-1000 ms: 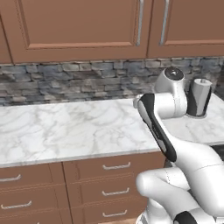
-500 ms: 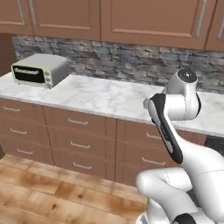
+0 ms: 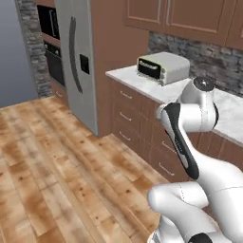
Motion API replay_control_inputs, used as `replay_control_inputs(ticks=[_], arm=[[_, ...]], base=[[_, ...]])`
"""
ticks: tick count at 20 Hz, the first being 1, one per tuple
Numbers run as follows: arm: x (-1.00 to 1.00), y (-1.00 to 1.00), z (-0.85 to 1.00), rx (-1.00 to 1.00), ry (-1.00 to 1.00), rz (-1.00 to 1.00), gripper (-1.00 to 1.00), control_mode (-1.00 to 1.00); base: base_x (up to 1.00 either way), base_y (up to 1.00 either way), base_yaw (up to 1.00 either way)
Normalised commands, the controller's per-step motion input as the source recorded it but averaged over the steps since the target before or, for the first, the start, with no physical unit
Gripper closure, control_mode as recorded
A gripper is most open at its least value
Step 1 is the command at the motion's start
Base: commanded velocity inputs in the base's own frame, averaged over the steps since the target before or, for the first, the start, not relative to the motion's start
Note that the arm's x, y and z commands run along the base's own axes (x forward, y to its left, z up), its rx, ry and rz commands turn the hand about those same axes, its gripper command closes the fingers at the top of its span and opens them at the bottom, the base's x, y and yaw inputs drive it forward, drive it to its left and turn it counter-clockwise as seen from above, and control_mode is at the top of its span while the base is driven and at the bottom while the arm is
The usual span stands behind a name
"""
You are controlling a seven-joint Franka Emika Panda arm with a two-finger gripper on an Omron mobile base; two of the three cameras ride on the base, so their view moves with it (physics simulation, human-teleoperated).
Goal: Four empty soda cans are scattered around the kitchen. Gather all the cans and cluster them next to the stove for recycling.
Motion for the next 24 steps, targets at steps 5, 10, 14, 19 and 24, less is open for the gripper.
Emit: replay_control_inputs(ticks=[5, 10, 14, 19, 24], arm=[[0.00, 0.00, 0.00, 0.00, 0.00, 0.00, 1.00, 1.00], [0.00, 0.00, 0.00, 0.00, 0.00, 0.00, 1.00, 1.00], [0.00, 0.00, 0.00, 0.00, 0.00, 0.00, 1.00, 1.00], [0.00, 0.00, 0.00, 0.00, 0.00, 0.00, 1.00, 1.00], [0.00, 0.00, 0.00, 0.00, 0.00, 0.00, 1.00, 1.00]], base=[[0.32, 0.45, 0.78], [1.00, 0.53, 0.39], [1.00, 0.35, 0.17], [1.00, 0.29, 0.09], [1.00, 0.36, 0.09]])
